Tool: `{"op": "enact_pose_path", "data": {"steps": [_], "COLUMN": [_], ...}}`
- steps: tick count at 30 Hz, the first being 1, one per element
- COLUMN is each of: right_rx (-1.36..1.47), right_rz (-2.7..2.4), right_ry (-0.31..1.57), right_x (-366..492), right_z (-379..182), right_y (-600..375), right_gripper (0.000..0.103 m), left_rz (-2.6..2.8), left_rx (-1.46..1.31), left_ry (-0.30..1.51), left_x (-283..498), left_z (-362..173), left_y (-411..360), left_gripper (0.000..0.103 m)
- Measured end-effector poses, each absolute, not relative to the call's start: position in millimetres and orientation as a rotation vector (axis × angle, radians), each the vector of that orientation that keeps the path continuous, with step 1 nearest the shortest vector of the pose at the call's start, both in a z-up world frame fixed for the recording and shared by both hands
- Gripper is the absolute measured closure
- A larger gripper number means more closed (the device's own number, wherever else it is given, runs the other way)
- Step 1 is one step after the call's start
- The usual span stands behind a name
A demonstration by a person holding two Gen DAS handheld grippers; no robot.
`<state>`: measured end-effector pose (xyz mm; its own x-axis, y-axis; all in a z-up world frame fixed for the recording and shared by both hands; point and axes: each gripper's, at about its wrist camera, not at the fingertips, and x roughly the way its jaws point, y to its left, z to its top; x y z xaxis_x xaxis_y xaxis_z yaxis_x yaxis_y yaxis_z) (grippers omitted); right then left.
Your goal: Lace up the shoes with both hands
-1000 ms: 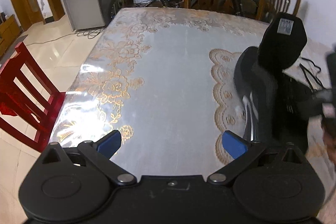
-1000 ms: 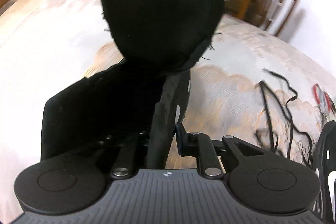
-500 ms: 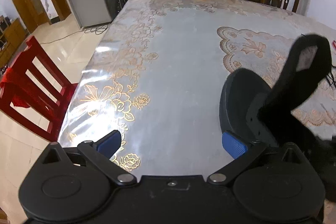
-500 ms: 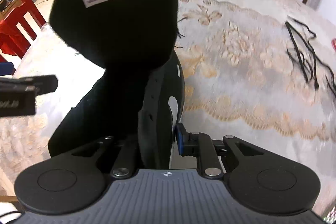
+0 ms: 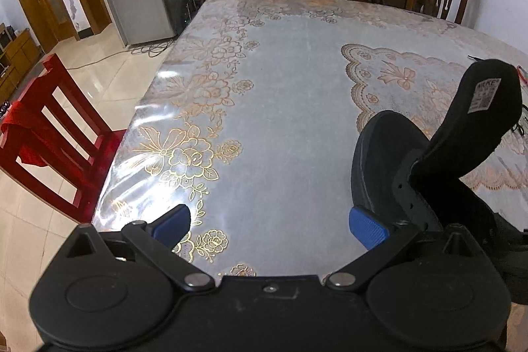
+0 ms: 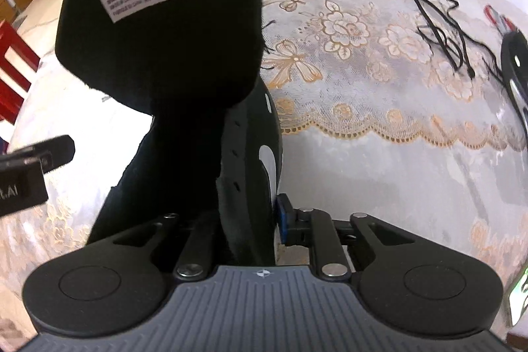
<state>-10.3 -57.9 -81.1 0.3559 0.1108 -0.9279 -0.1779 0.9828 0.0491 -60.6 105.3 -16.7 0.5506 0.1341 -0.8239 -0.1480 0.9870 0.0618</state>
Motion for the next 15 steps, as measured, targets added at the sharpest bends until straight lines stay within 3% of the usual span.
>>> {"op": "enact_pose_path", "data": {"steps": [4,8,15], "right_rx": [-0.11,-0.176,-0.187], "right_rz": [0.209,0.242,0.396], "right_ry": [1.173,1.102,1.112], "right_x": [-17.1,-28.5,-33.8], "right_z": [-73.4,-51.8,-21.6], "right_y": [-61.5,-65.0,-89.8], "right_gripper": [0.078,0.065,0.064], "left_rz": [0.159,0.147,0.123], "left_rx": [-0.026,-0.022,-0.007], "left_ry": [0.976,0.974,0.966], "left_x": [-62.7,-64.5,-67.1], "left_z": [-18.4,-17.6,-15.3], "left_y": [108.8,109.4,106.6], "left_gripper": [0.001,0.001,0.0]}}
